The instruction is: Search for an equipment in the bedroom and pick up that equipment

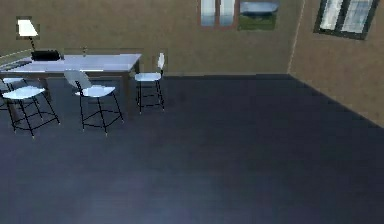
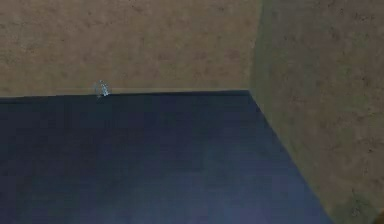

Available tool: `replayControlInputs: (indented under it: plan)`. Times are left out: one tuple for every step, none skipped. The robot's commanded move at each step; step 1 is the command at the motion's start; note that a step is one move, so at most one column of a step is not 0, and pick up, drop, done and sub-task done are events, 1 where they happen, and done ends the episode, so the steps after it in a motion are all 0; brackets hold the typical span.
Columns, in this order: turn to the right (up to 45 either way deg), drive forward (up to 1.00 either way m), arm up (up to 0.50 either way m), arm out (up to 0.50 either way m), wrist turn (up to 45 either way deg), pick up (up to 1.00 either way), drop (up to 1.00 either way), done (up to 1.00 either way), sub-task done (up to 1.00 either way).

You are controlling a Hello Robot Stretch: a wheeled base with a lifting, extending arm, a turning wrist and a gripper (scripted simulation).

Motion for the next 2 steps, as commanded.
replayControlInputs:
  plan:
    - [0.0, 1.00, 0.00, 0.00, 0.0, 0.00, 0.00, 0.00, 0.00]
    - [0.0, 1.00, 0.00, 0.00, 0.0, 0.00, 0.00, 0.00, 0.00]
